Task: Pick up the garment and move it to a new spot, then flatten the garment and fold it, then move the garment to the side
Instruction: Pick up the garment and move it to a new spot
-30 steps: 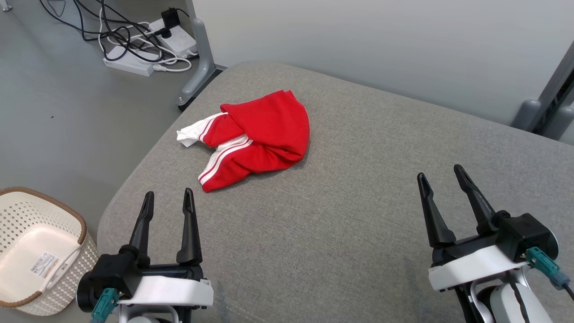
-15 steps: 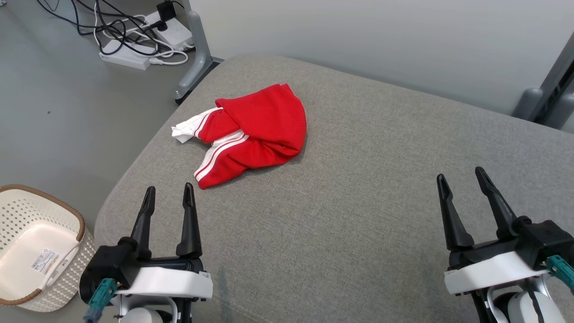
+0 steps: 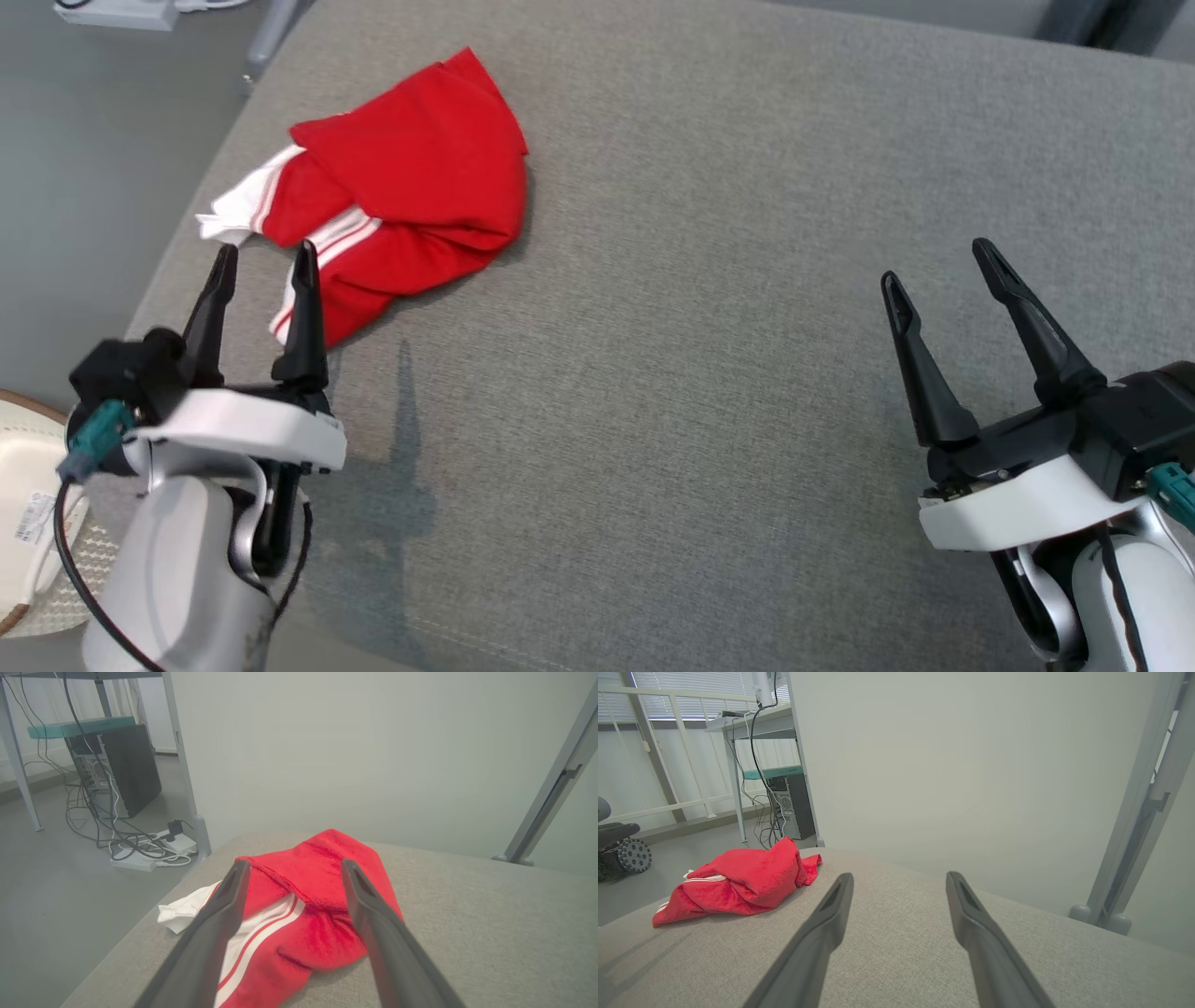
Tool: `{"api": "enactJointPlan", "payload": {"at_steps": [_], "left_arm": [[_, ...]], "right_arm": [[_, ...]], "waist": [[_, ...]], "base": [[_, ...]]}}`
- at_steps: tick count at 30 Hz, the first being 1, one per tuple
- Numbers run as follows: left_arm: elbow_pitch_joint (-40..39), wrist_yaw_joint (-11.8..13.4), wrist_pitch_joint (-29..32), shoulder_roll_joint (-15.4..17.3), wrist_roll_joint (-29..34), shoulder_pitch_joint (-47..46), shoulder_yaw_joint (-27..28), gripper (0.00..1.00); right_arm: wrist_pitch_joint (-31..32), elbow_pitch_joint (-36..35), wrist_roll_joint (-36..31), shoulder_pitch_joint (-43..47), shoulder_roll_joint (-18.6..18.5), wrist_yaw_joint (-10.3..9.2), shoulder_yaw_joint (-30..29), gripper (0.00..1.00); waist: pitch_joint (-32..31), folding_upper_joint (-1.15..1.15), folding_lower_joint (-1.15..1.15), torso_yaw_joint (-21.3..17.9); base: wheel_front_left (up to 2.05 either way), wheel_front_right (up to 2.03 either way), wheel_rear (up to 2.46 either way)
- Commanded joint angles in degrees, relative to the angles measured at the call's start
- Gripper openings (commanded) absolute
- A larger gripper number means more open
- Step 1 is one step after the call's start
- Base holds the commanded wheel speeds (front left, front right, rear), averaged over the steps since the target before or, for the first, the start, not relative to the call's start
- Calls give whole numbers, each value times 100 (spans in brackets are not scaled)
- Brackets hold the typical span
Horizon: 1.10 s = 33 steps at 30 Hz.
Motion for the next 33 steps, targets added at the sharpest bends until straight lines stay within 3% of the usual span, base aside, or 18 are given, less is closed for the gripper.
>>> {"api": "enactJointPlan", "payload": {"at_steps": [1,7,21,22,23,33], "left_arm": [[71,-67,73,51,-30,-180,0,100],[960,-420,949,421,-628,-1046,44,100],[2629,-430,1669,886,-1123,-2038,163,100],[2708,-426,1644,906,-1106,-2070,154,47],[2783,-428,1619,922,-1087,-2088,135,0],[2867,-482,758,942,-980,-1860,13,0]], "right_arm": [[35,-38,-39,-68,-30,-3,5,100],[84,-114,-68,-170,-34,-3,74,100],[-144,166,-37,-225,109,-3,405,100],[-164,183,-32,-225,120,-3,396,100],[-179,199,-28,-214,133,-3,393,100],[-381,472,44,-7,241,-3,353,100]], "waist": [[438,0,0,-388],[699,0,0,-627],[667,0,0,-1153],[642,0,0,-1177],[613,0,0,-1195],[-14,0,0,-1221]], "base": [[0,0,0],[0,0,0],[0,0,0],[0,0,0],[0,0,0],[0,0,0]]}}
